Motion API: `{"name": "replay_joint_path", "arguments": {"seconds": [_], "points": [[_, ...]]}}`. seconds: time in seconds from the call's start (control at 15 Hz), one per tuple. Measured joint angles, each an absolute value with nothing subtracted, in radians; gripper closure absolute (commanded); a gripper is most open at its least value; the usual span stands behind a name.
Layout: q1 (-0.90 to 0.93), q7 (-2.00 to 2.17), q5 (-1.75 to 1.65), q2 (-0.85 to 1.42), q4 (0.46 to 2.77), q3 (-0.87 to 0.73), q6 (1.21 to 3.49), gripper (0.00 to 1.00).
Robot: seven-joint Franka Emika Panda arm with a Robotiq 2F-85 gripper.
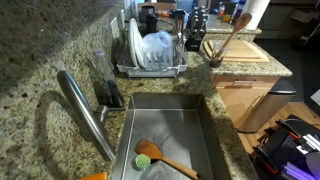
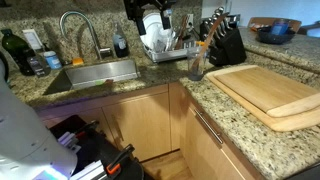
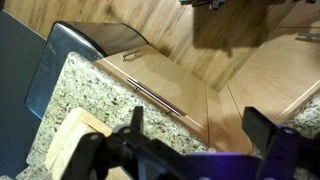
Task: Move the dish soap forward
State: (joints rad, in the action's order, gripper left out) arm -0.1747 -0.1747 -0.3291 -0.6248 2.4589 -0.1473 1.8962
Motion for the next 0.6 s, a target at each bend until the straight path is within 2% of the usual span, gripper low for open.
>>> {"name": "replay_joint_path", "arguments": {"seconds": [0.6], "points": [[-0.148, -0.201, -0.274, -0.603, 2.461, -0.161, 1.91, 0.0]]}}
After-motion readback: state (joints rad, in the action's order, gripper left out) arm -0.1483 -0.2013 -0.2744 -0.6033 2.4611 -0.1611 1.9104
